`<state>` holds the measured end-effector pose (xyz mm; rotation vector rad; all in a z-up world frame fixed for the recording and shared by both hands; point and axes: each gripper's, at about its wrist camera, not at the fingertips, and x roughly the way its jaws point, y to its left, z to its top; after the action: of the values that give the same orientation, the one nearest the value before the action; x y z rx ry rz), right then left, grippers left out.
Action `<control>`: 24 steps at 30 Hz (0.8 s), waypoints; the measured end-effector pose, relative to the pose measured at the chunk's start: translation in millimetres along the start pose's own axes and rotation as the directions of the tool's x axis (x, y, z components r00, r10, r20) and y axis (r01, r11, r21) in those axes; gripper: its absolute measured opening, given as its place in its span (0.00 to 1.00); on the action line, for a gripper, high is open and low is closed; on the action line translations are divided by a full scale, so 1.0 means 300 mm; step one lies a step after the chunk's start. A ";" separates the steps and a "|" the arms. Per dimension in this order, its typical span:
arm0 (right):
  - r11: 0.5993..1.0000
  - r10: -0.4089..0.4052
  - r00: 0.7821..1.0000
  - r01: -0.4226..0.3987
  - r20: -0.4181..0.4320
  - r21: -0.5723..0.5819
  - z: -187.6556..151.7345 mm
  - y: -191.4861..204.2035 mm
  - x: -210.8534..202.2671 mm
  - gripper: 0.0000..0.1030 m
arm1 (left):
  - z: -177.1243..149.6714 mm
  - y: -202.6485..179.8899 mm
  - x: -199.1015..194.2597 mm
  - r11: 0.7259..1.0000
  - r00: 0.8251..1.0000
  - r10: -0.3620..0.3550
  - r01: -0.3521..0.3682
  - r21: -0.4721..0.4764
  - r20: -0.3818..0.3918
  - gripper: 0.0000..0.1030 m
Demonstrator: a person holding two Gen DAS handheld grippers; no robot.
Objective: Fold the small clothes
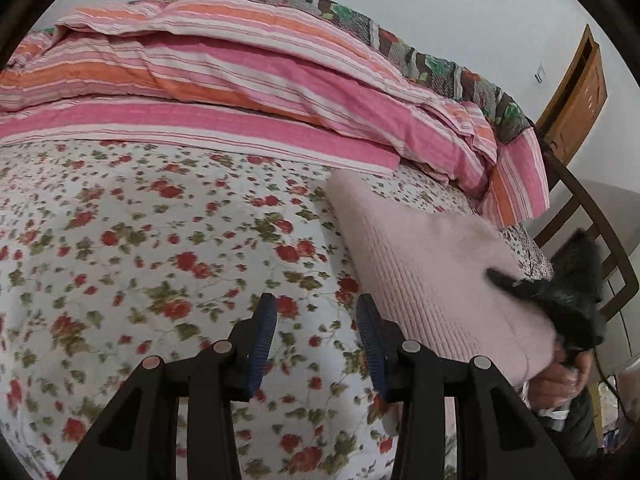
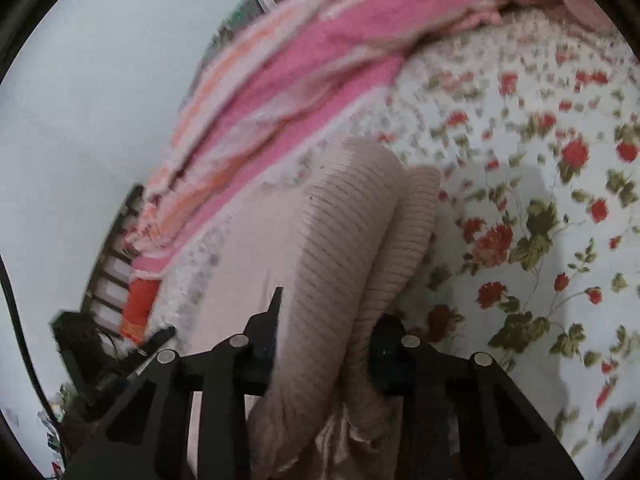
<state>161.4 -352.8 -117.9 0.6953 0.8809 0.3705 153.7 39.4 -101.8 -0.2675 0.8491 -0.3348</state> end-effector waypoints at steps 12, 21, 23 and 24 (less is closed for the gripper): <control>0.930 -0.242 0.952 0.283 0.188 -0.235 0.056 0.470 -0.073 0.31 | 0.027 0.161 -0.134 0.996 0.996 0.016 -0.009 -0.087 0.086 0.38; 0.986 0.015 0.992 0.006 0.123 -0.169 0.085 0.578 0.123 0.30 | 0.051 0.254 -0.124 0.993 0.994 0.061 -0.052 -0.108 0.086 0.38; 0.991 0.078 0.992 -0.067 0.100 -0.112 0.088 0.521 0.186 0.30 | 0.055 0.267 -0.105 0.993 0.994 0.075 -0.066 -0.102 0.078 0.38; 0.993 0.081 0.993 -0.073 0.087 -0.090 0.086 0.486 0.214 0.30 | 0.056 0.270 -0.097 0.992 0.994 0.077 -0.069 -0.102 0.073 0.38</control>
<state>217.7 -221.5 -42.9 0.6623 0.7494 0.4407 163.4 126.4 -100.5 -0.3385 0.7985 -0.2129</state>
